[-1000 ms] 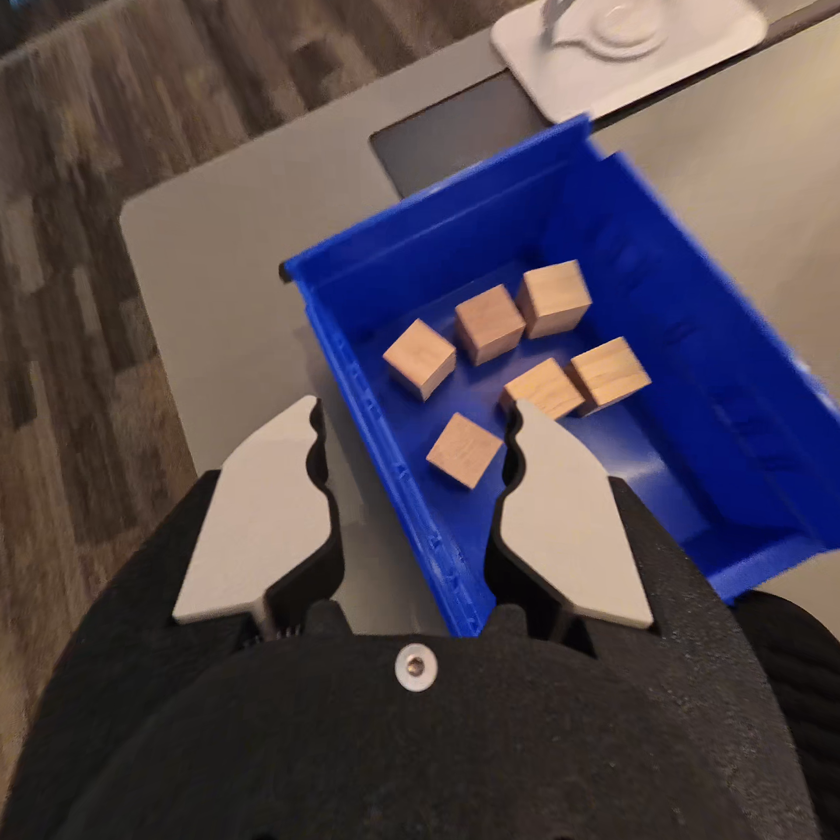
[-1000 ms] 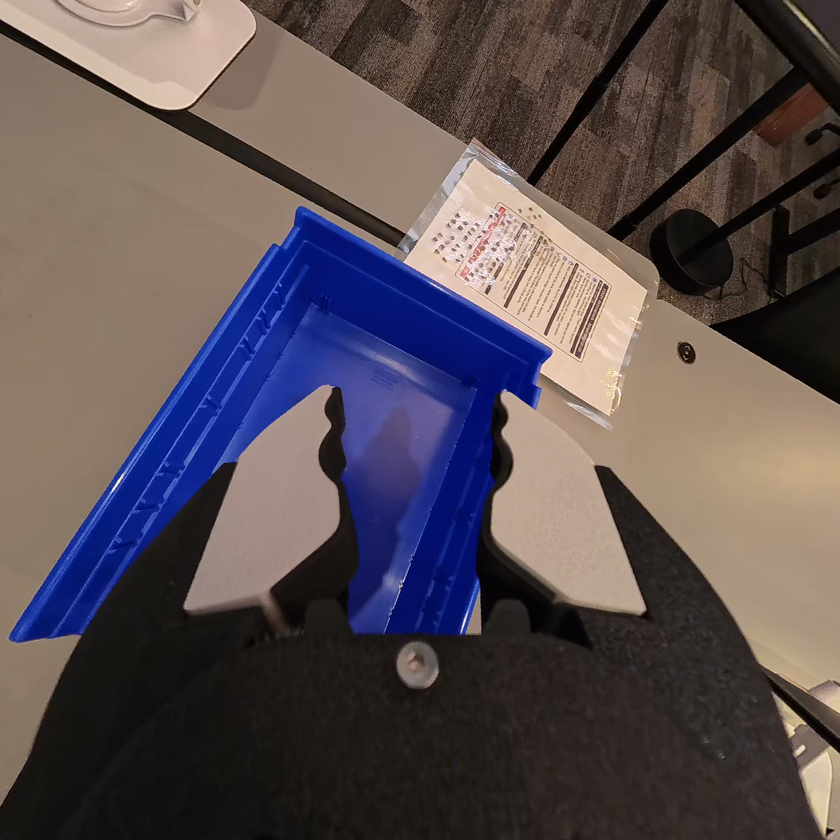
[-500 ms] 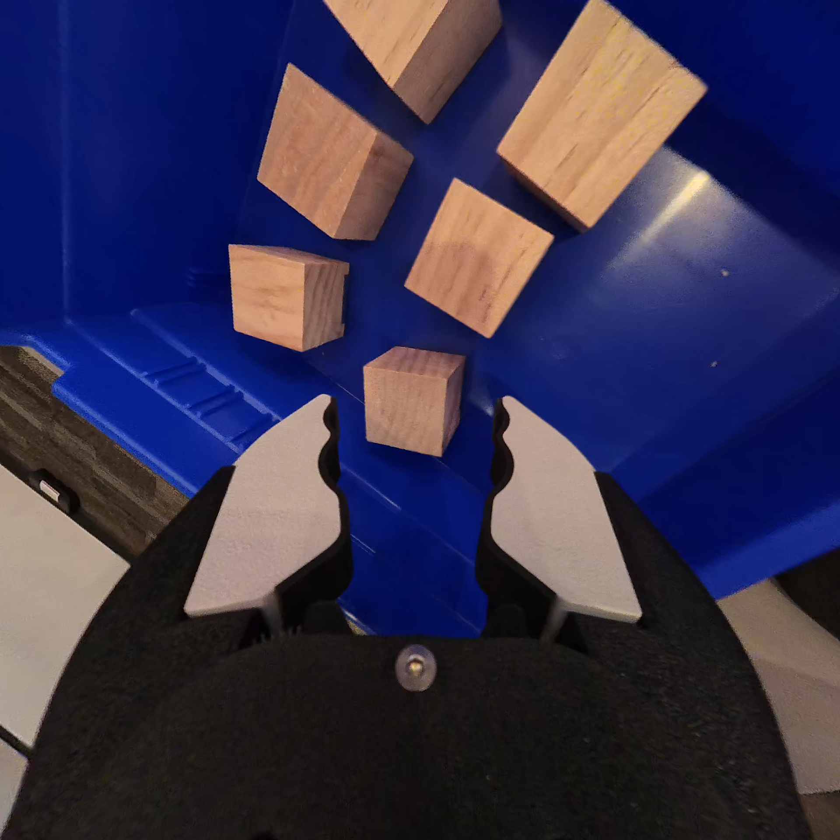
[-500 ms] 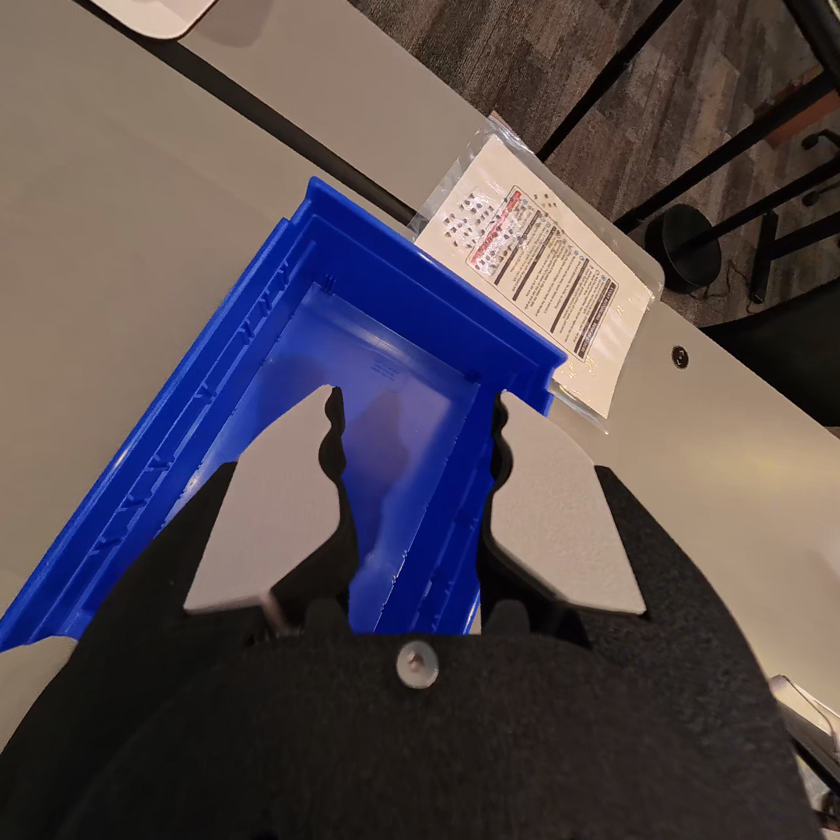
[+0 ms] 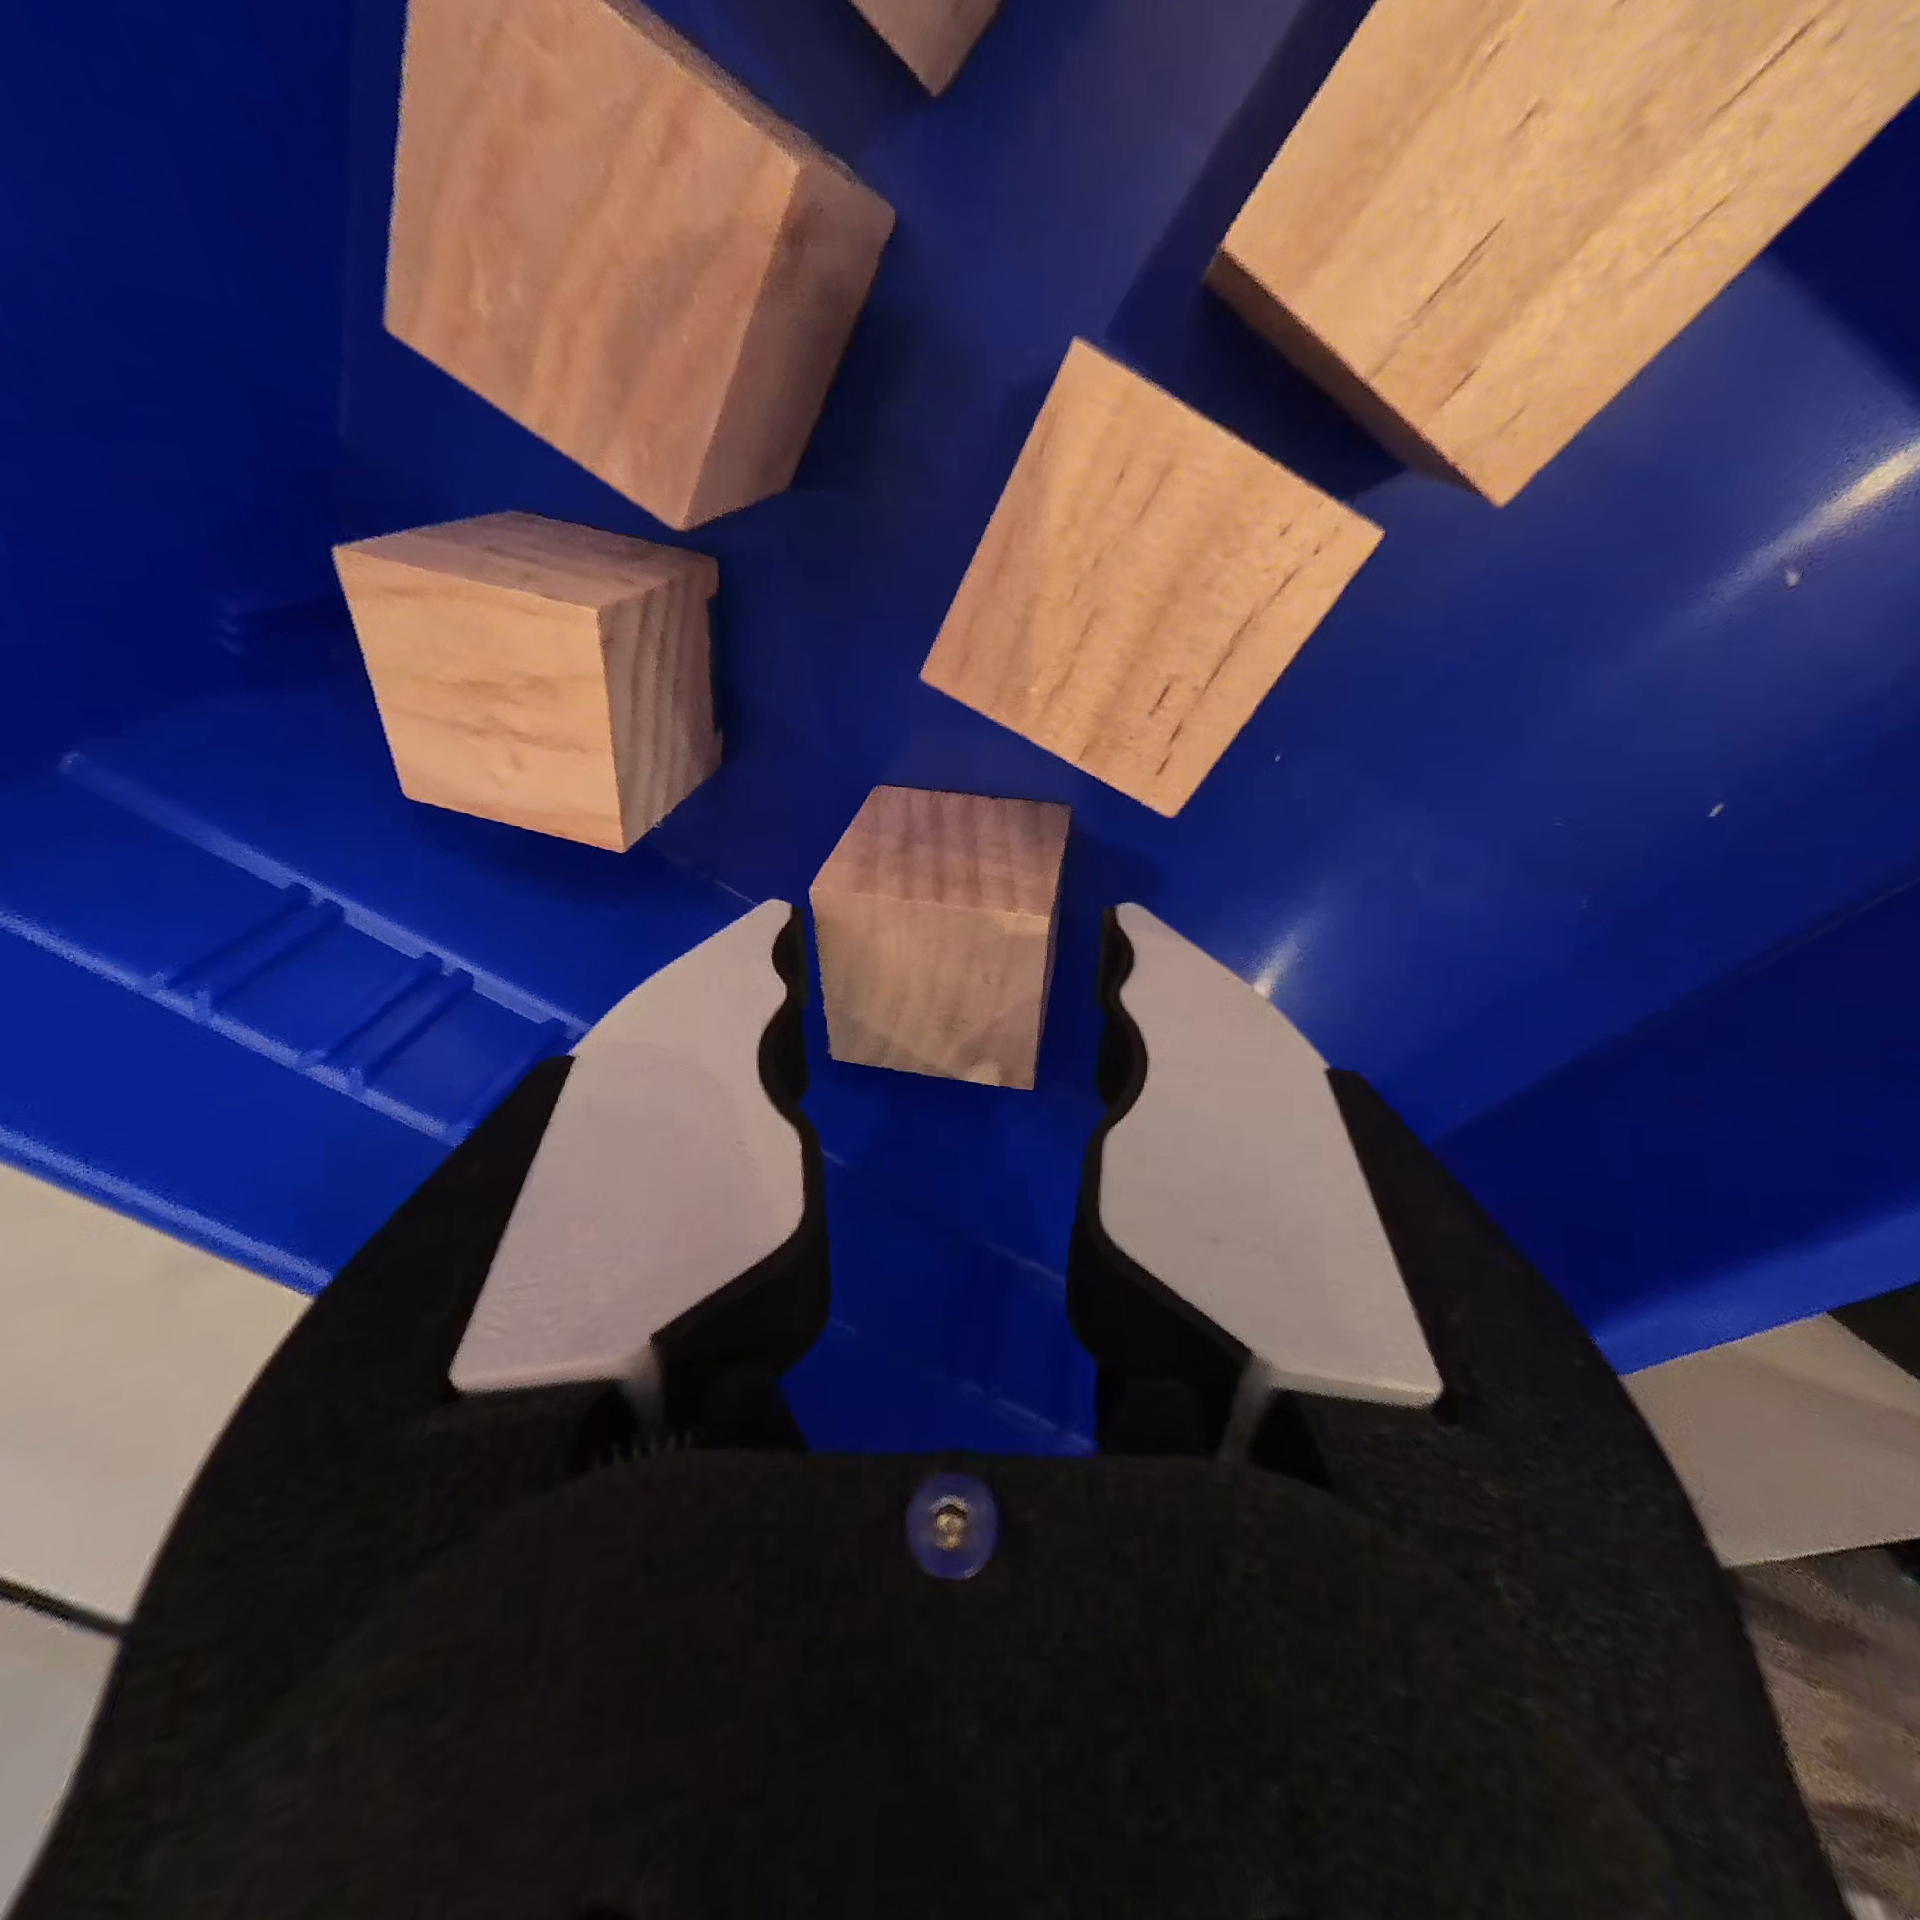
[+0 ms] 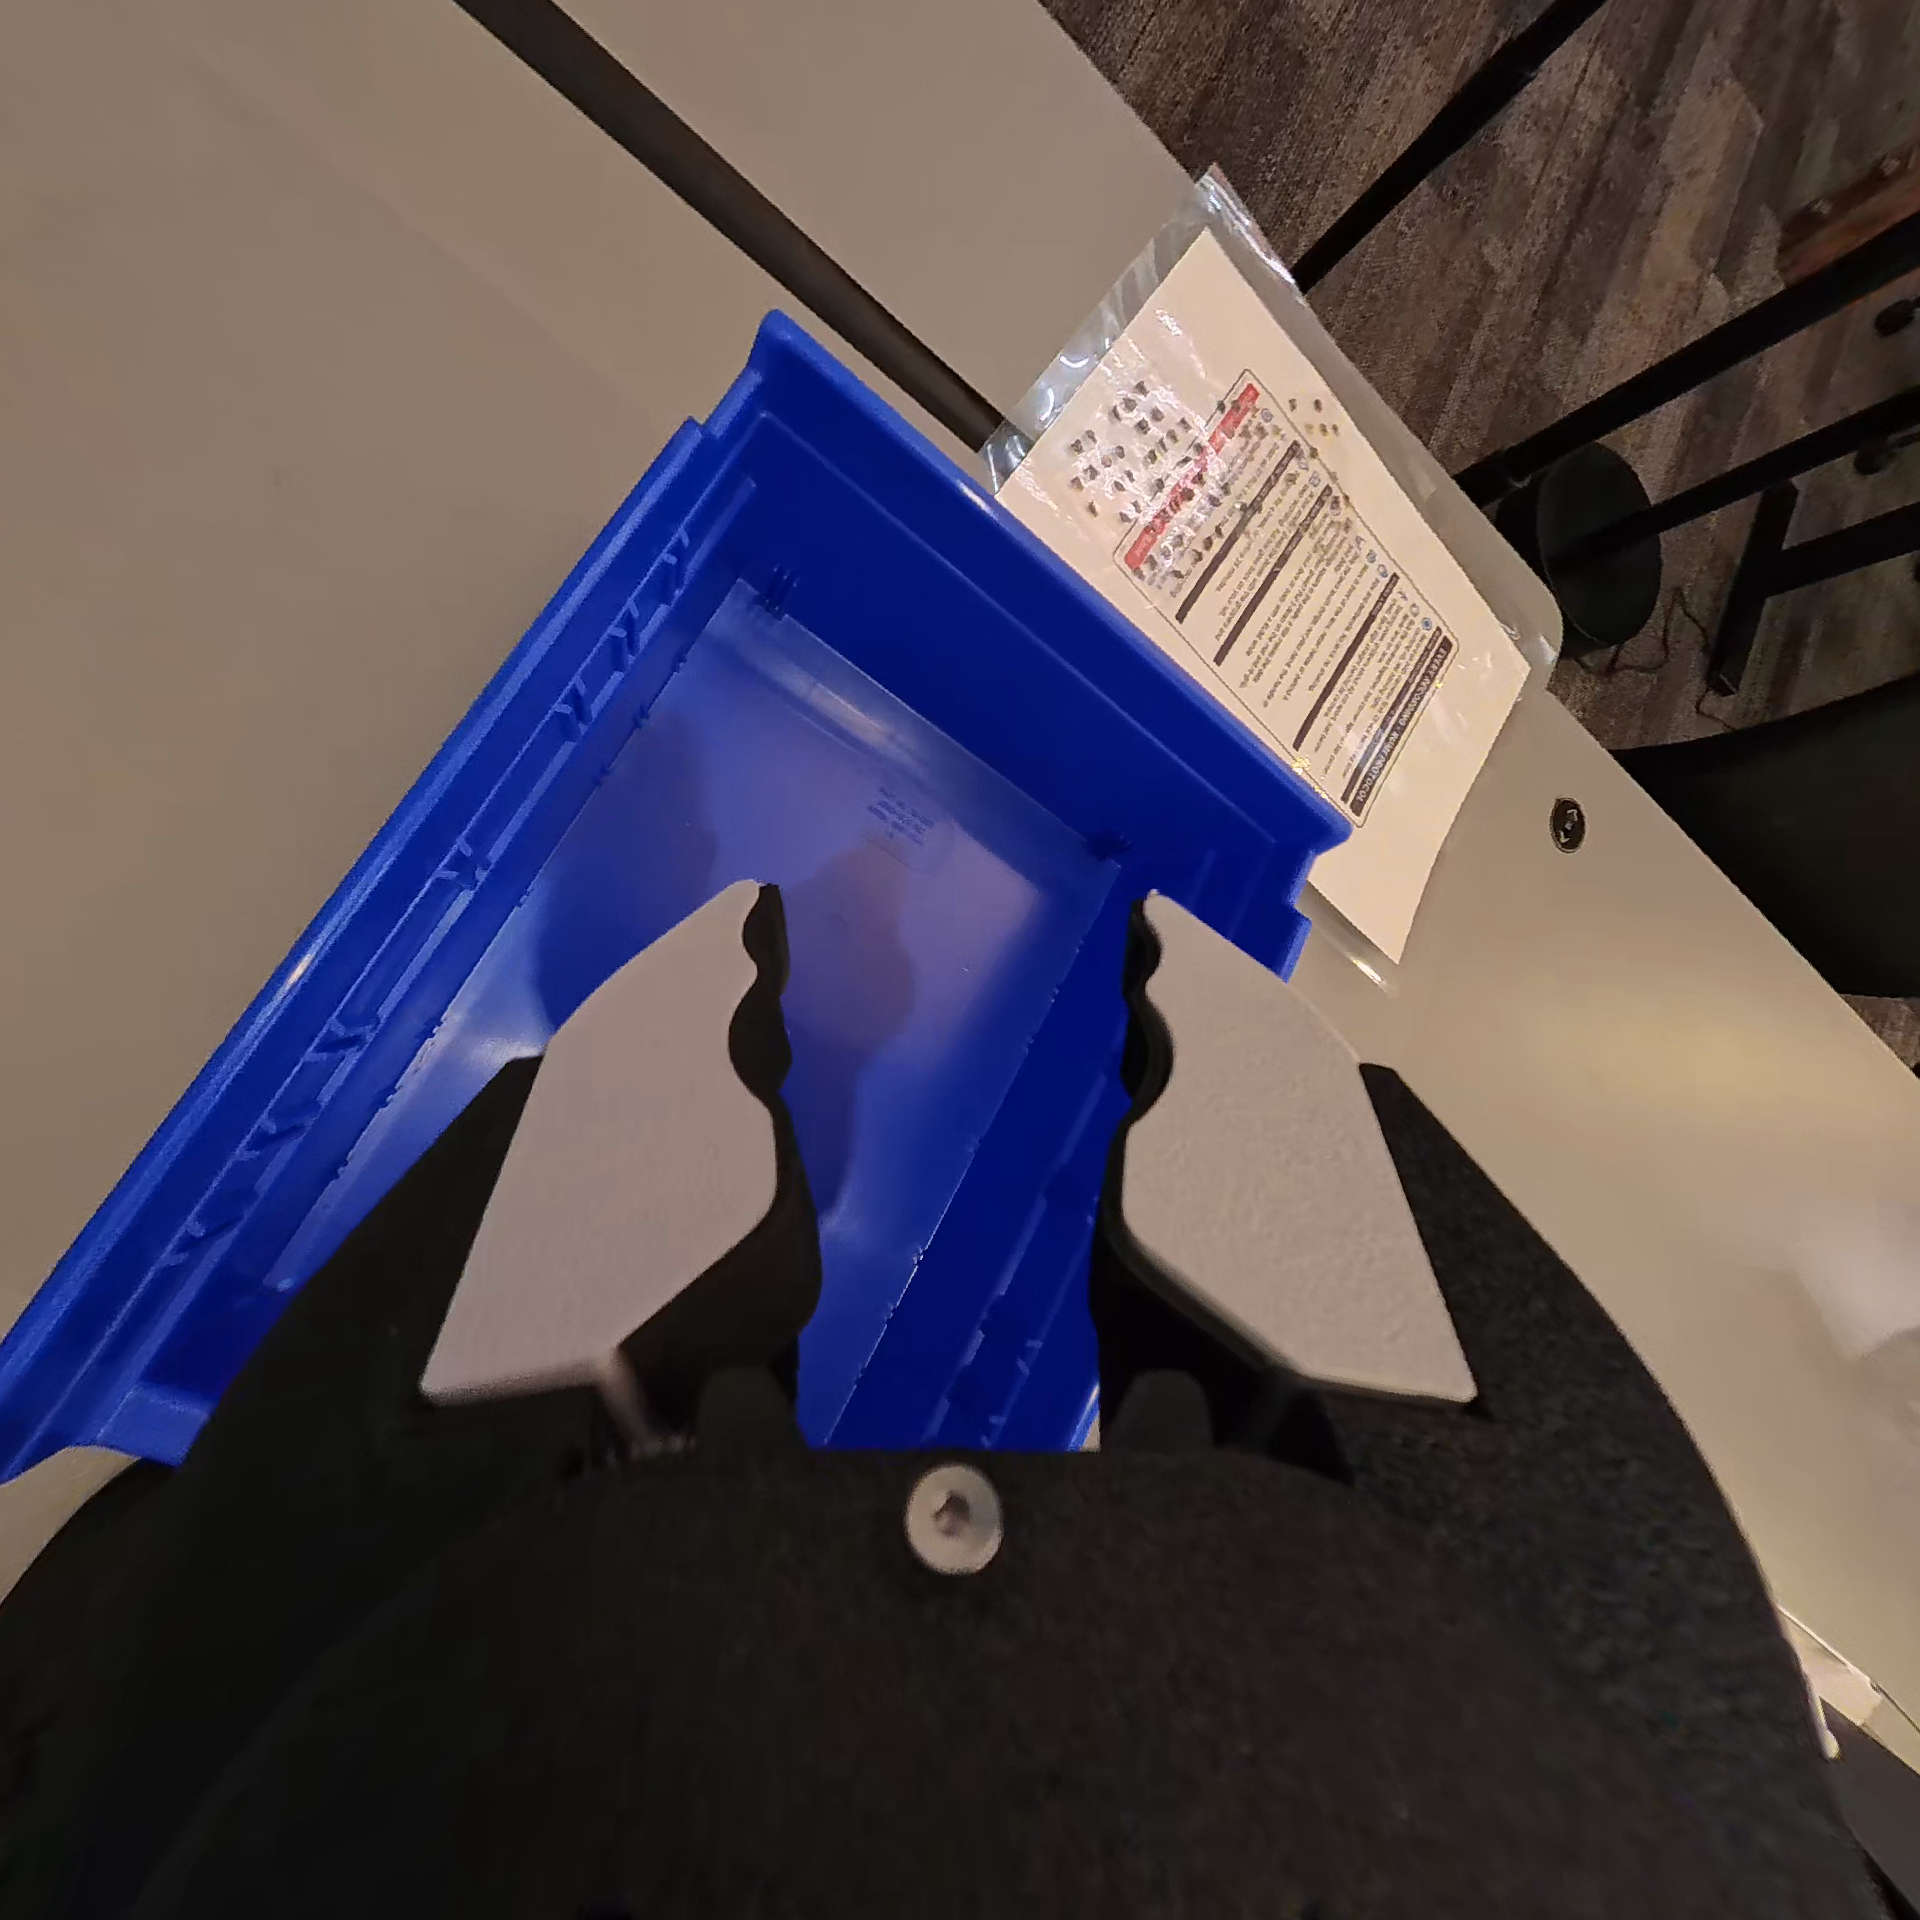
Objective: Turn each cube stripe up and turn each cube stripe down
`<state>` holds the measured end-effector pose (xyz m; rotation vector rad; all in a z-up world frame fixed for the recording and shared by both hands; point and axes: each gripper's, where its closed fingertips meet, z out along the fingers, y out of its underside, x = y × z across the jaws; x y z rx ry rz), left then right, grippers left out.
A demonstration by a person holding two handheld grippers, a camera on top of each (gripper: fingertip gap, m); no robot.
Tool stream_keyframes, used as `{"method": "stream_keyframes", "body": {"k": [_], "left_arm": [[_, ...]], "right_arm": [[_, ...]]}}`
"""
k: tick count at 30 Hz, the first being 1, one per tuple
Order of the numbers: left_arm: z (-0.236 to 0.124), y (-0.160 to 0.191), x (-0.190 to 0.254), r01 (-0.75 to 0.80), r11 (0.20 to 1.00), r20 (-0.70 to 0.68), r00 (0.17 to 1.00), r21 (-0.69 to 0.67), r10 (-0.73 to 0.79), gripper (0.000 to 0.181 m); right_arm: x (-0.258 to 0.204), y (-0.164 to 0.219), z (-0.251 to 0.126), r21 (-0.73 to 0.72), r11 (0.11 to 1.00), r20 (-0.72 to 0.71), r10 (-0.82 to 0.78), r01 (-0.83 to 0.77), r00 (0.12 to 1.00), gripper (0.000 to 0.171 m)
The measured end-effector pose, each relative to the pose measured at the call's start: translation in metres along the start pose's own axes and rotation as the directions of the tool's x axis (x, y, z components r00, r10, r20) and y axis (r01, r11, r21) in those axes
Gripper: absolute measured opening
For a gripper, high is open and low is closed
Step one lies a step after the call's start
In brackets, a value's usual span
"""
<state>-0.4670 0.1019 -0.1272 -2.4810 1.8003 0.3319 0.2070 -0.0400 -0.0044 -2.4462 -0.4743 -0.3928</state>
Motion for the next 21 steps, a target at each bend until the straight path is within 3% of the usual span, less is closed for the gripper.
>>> {"method": "stream_keyframes", "body": {"k": [13, 21], "left_arm": [[0.011, 0.006, -0.005, -0.039, 0.99, 0.053, 0.998, -0.134, 0.047, 0.048], [-0.008, 0.005, -0.009, 0.05, 0.997, 0.062, 0.997, -0.067, -0.045, 0.047]], "right_arm": [[-0.01, 0.001, 0.006, -0.037, 0.998, 0.024, -0.046, 0.047, 0.999, 0.061], [-0.01, 0.002, 0.006, -0.033, 0.998, 0.036, -0.046, 0.047, 0.998, 0.061]]}}
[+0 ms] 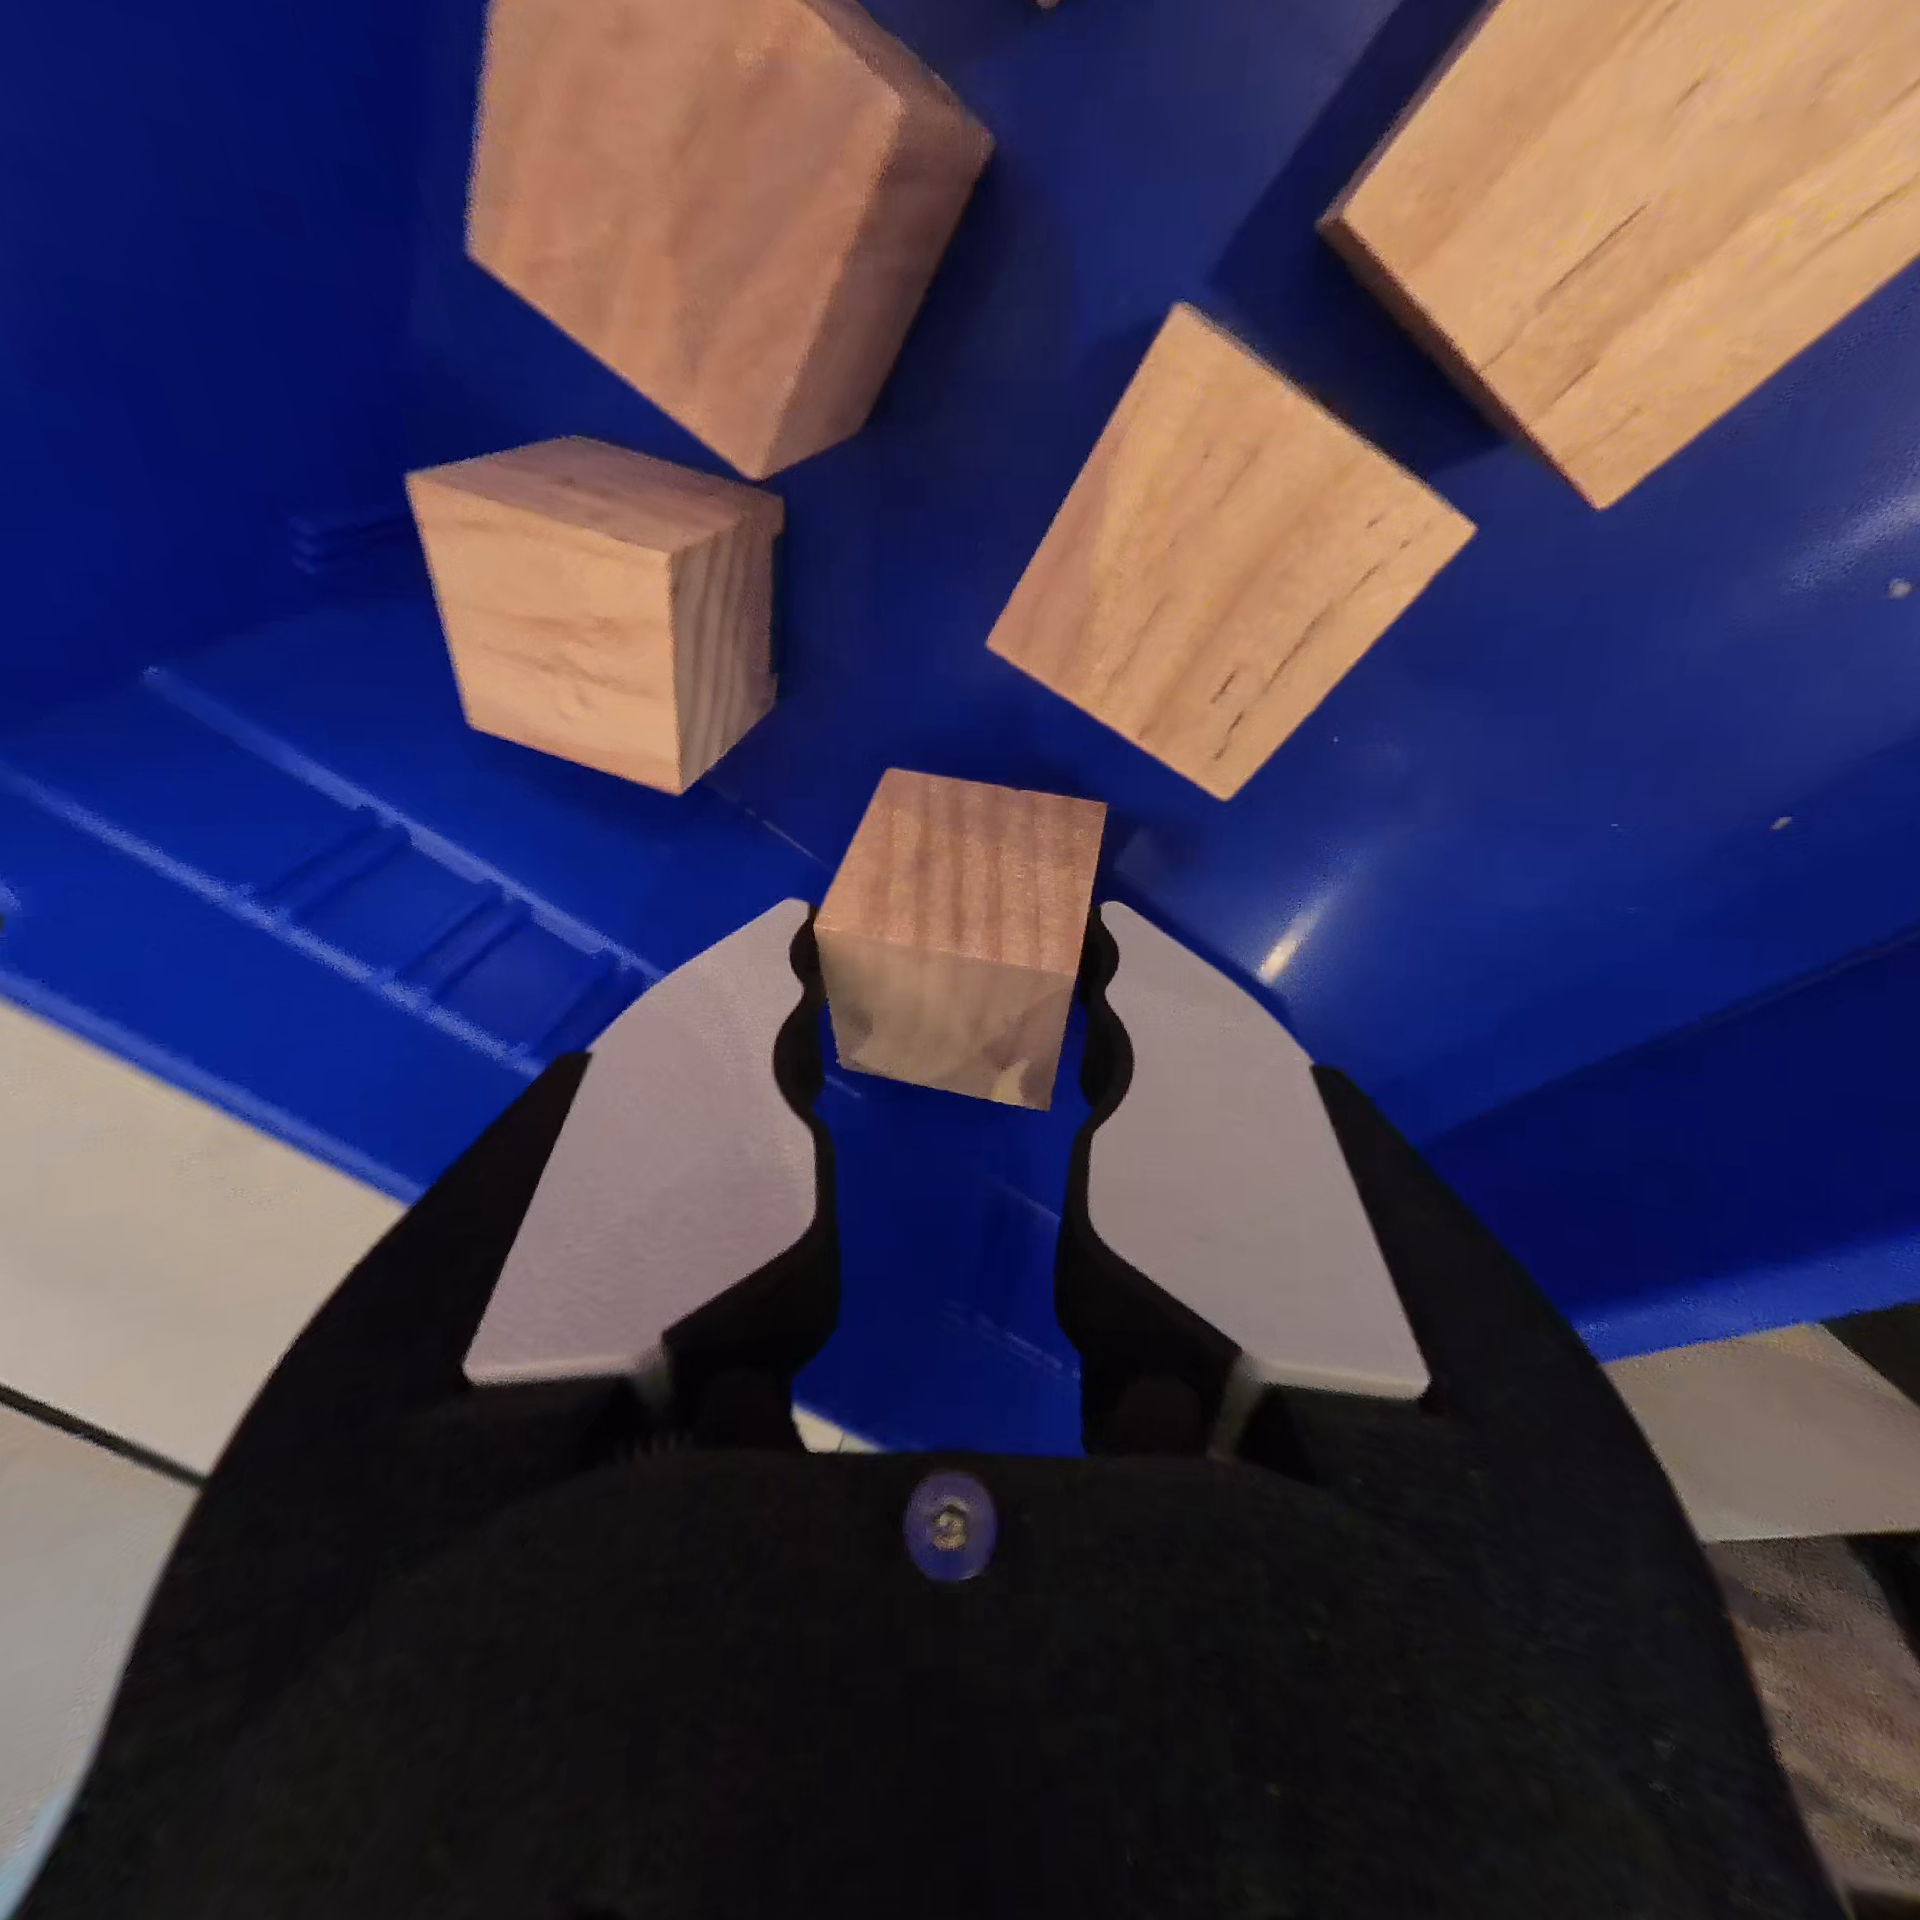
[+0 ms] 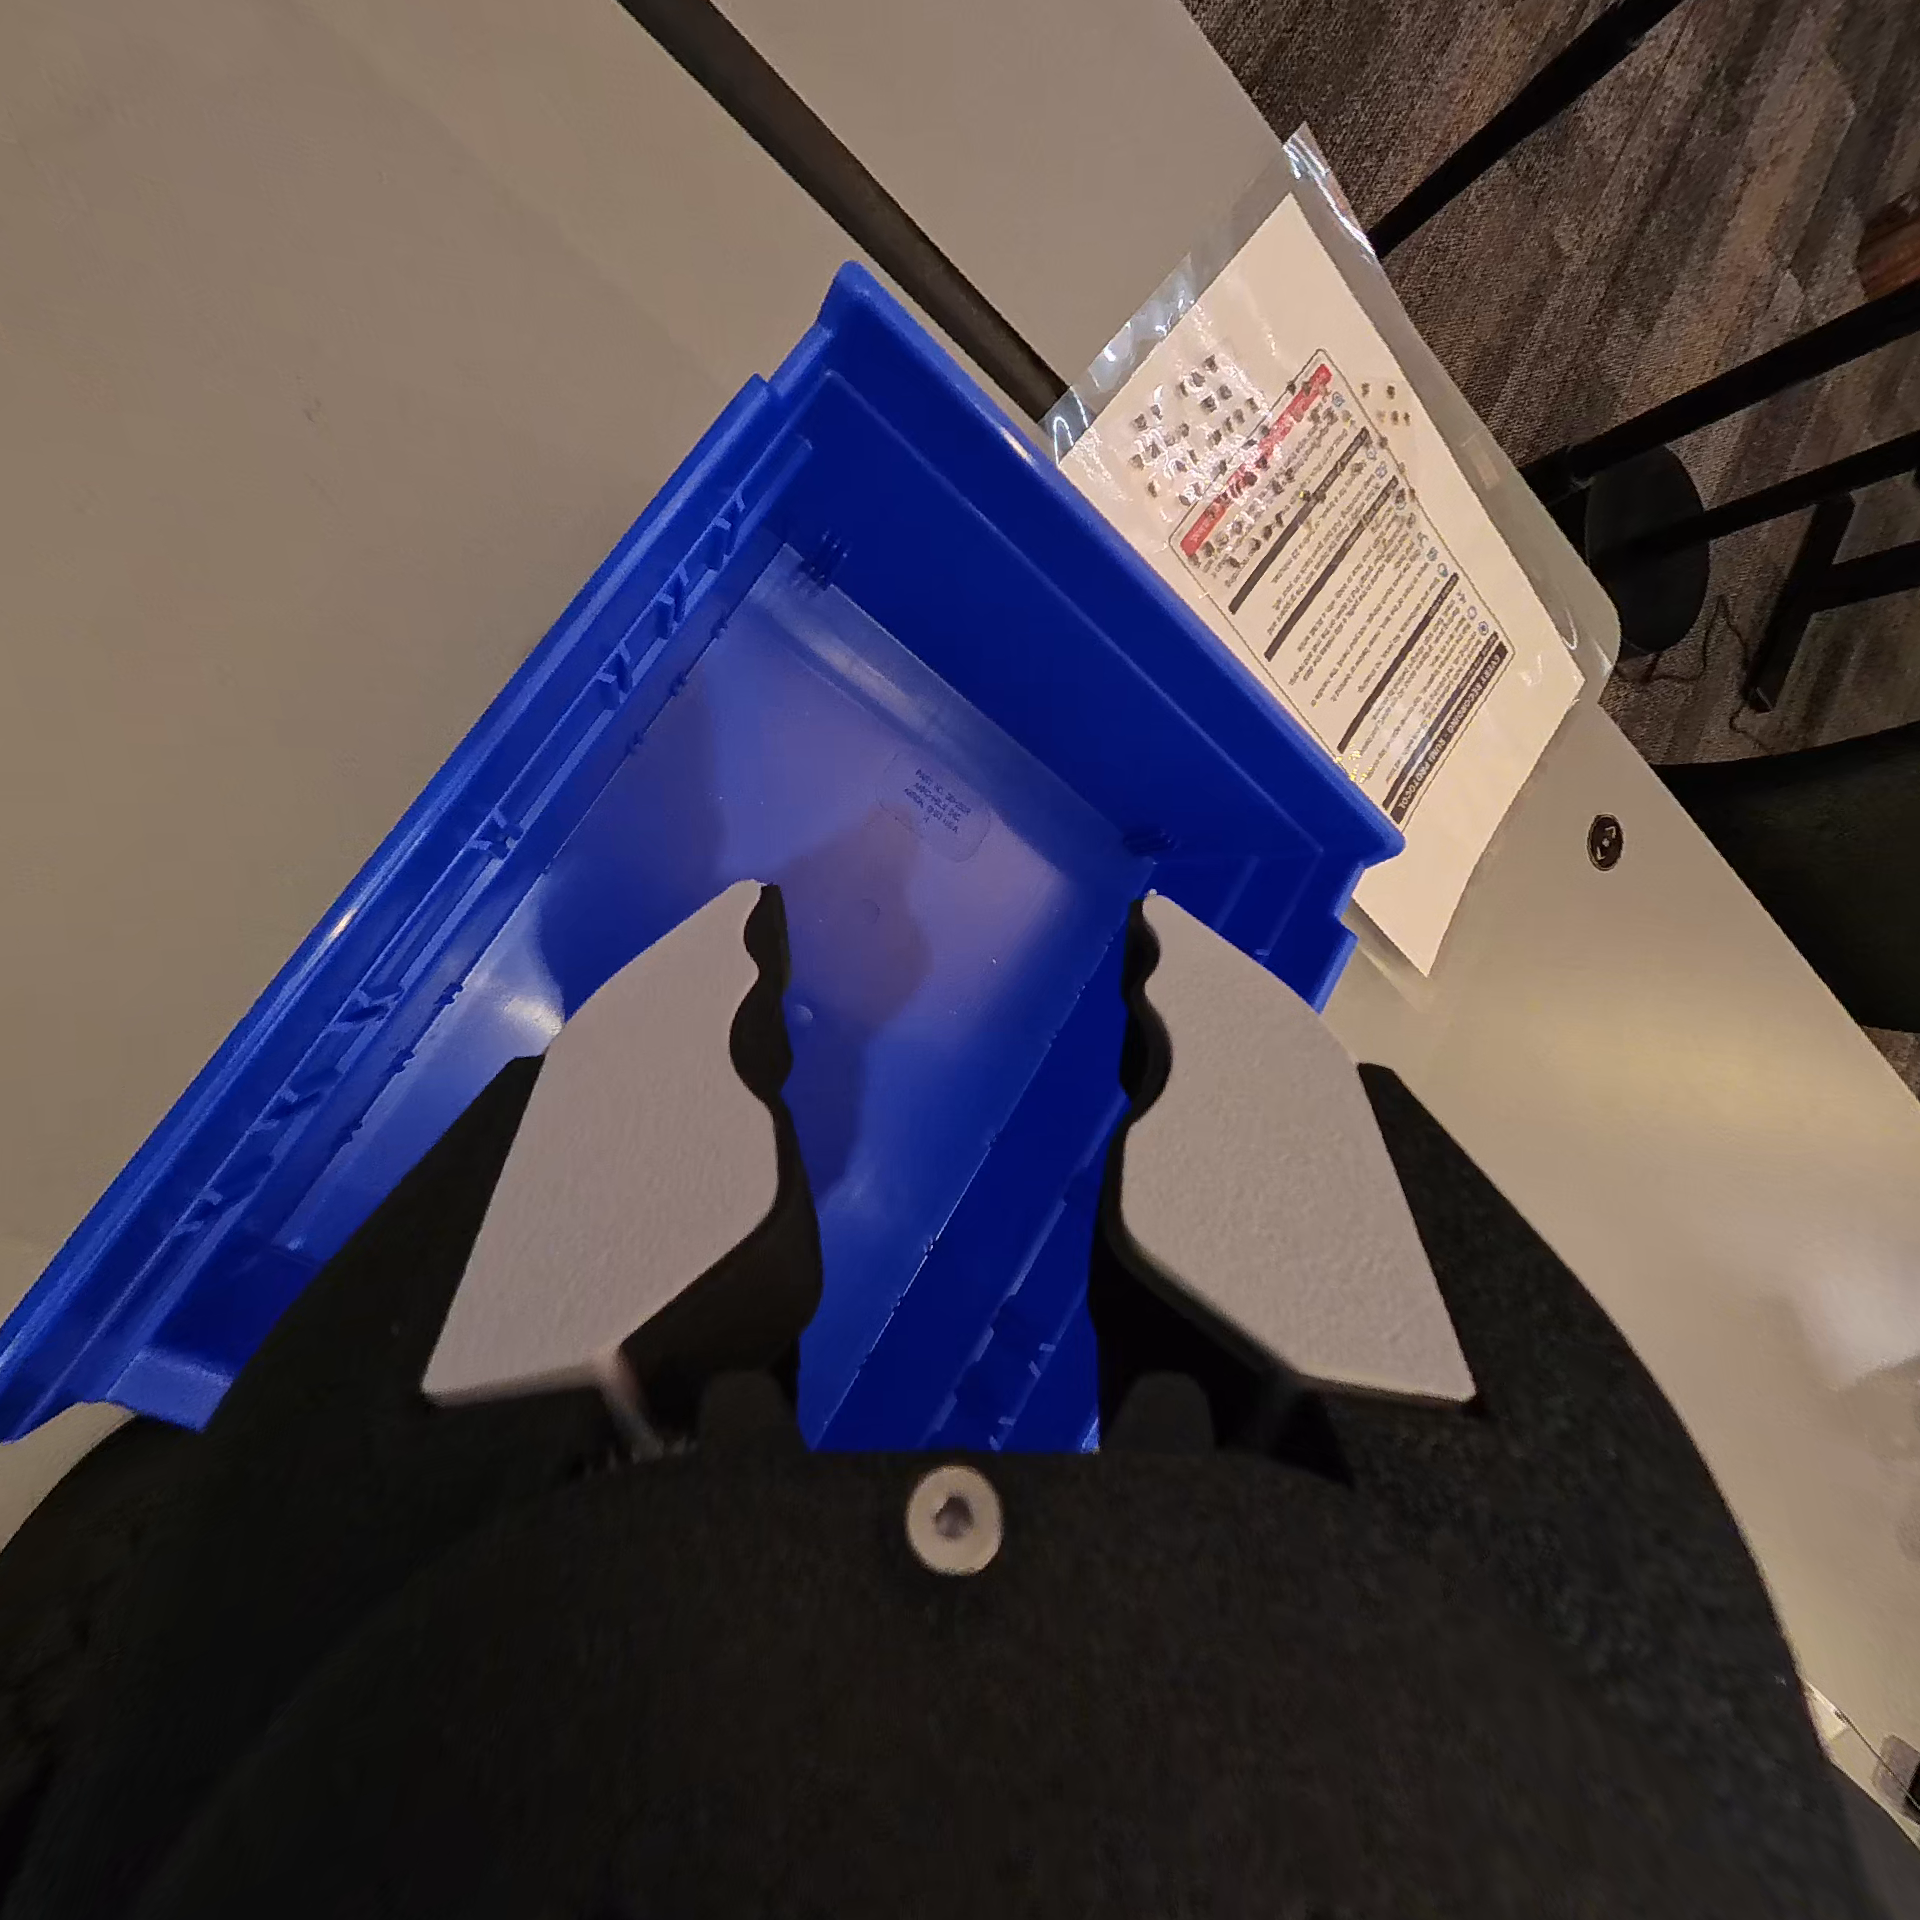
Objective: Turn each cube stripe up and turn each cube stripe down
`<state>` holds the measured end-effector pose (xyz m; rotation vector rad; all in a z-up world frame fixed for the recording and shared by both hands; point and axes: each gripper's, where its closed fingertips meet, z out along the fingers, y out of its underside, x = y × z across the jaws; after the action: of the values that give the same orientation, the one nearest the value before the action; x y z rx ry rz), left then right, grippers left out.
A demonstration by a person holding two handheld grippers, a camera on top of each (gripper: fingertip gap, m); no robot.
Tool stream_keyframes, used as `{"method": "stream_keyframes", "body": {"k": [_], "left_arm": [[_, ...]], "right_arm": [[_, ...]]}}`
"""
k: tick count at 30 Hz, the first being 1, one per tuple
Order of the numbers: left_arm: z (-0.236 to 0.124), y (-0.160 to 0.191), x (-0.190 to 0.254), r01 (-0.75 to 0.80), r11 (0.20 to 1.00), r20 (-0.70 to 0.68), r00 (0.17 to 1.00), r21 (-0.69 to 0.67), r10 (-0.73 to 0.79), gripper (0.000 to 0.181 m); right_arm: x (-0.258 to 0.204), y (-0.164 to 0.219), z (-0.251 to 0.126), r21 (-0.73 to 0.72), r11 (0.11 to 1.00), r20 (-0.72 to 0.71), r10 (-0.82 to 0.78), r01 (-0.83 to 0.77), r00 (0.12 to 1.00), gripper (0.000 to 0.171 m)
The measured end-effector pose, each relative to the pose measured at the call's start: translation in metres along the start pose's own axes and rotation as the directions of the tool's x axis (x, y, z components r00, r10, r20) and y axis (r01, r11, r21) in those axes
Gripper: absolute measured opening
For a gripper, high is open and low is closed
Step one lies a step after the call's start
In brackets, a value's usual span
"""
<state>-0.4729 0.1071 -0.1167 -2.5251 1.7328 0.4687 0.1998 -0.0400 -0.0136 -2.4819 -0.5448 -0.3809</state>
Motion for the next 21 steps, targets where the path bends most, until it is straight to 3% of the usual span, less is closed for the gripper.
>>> {"method": "stream_keyframes", "body": {"k": [4, 7, 9, 12, 14, 17, 21], "left_arm": [[-0.033, -0.008, -0.007, 0.059, 0.991, 0.018, 0.998, 0.122, -0.062, 0.047], [-0.074, -0.027, -0.008, 0.091, 0.952, 0.018, 0.995, 0.294, -0.101, 0.047], [-0.109, -0.048, -0.005, 0.093, 0.89, 0.013, 0.994, 0.445, -0.11, 0.047], [-0.167, -0.085, 0.015, 0.095, 0.731, -0.049, 0.995, 0.675, -0.084, 0.047], [-0.197, -0.108, 0.039, 0.133, 0.63, -0.143, 0.989, 0.765, -0.035, 0.047], [-0.224, -0.137, 0.074, 0.135, 0.541, -0.2, 0.978, 0.83, 0.064, 0.047], [-0.249, -0.176, 0.121, 0.154, 0.453, -0.264, 0.946, 0.878, 0.19, 0.047]], "right_arm": [[0.0, -0.002, -0.002, 0.009, 1.0, 0.0, -0.004, 0.004, 1.0, 0.061], [-0.001, -0.007, -0.005, 0.031, 0.999, -0.005, -0.013, 0.013, 1.0, 0.061], [-0.005, -0.016, -0.01, 0.074, 0.997, -0.003, -0.026, 0.026, 1.0, 0.06], [-0.012, -0.044, -0.025, 0.209, 0.972, -0.038, -0.1, 0.106, 0.994, 0.059], [-0.032, -0.068, -0.041, 0.339, 0.924, -0.034, -0.175, 0.177, 0.984, 0.059], [-0.082, -0.101, -0.071, 0.528, 0.823, 0.08, -0.295, 0.211, 0.952, 0.063], [-0.157, -0.133, -0.114, 0.76, 0.601, 0.126, -0.508, 0.246, 0.852, 0.065]]}}
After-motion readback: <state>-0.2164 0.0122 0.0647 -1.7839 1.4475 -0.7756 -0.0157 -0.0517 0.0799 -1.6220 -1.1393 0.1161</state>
